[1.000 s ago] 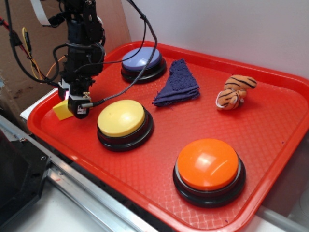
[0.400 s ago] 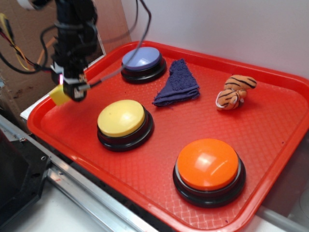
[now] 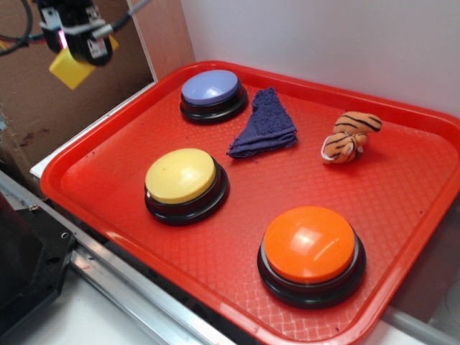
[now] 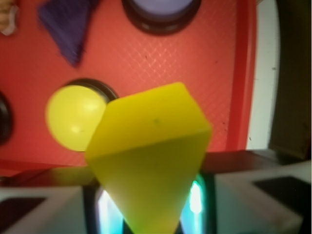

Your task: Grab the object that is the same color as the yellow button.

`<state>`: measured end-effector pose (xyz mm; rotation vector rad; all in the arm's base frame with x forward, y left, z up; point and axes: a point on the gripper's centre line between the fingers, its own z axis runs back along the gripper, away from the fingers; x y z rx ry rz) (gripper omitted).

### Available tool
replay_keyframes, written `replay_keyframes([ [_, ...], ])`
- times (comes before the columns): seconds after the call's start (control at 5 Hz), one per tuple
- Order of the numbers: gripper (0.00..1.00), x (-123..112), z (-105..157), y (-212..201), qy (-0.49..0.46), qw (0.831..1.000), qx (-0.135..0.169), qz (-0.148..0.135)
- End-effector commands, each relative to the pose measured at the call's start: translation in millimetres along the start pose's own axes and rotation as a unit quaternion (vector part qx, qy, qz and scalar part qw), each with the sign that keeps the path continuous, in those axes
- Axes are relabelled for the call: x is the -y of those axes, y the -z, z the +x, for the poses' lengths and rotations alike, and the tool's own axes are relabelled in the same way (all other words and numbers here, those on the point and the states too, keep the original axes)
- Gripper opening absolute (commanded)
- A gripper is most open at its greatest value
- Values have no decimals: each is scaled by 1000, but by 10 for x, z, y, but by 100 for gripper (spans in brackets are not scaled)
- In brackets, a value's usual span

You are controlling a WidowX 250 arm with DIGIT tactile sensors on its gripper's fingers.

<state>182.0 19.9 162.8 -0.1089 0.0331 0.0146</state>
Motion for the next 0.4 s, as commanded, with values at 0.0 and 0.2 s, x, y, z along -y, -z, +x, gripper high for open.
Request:
replay_keyframes([
  [0.0, 0, 93, -71, -761, -67, 995, 62, 48],
  [0.2, 0, 113, -55, -961, -82, 991, 54, 86],
])
